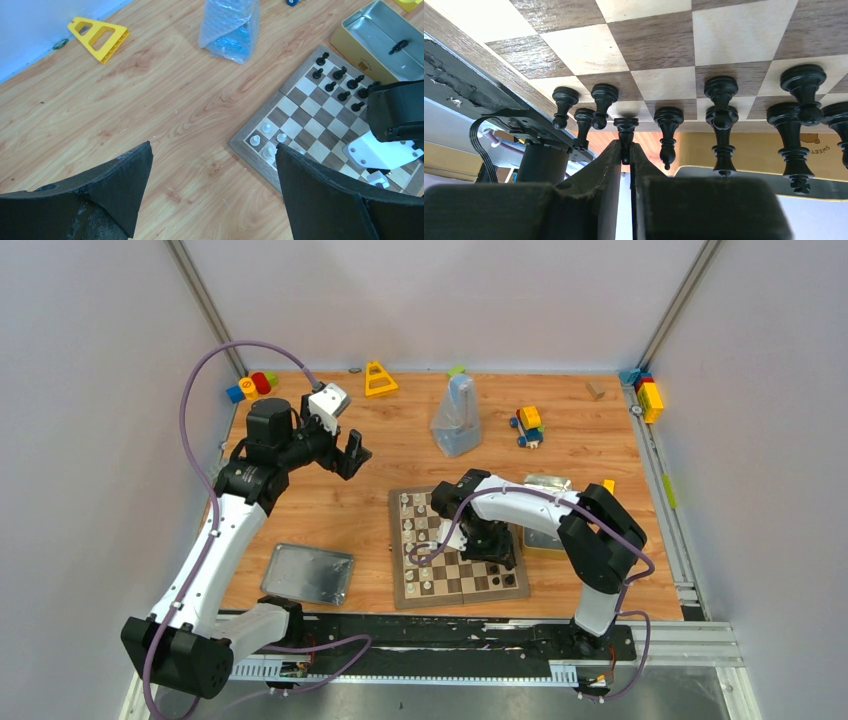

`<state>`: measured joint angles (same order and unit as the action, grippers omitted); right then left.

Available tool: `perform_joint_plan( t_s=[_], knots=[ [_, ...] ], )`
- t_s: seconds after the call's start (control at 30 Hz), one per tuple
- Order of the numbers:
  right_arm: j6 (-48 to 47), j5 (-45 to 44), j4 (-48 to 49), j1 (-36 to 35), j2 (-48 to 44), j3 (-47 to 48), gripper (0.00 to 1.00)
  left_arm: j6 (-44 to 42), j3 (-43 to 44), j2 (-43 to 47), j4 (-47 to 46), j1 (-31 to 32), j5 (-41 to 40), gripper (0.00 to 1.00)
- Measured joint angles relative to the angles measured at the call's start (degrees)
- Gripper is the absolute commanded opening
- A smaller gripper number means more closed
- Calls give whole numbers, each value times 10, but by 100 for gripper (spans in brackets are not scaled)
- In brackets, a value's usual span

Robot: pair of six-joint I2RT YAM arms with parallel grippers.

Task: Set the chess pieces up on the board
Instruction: Place the chess piece on the chessboard.

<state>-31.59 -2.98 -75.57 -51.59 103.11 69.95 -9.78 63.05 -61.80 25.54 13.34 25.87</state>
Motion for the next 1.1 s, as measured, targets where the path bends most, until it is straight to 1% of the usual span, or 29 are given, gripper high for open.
perform_joint_plan(
  t_s=[0.33,0.5,0.93,1.1],
  knots=[
    [0,0,0,-2,0,0,16,0,0,0,0,0,0,100],
    [0,0,0,-2,0,2,17,0,0,0,0,0,0,100],
    [2,5,0,-5,0,3,7,0,0,0,0,0,0,100],
    [4,12,-1,-5,0,7,5,0,0,0,0,0,0,100]
  ],
)
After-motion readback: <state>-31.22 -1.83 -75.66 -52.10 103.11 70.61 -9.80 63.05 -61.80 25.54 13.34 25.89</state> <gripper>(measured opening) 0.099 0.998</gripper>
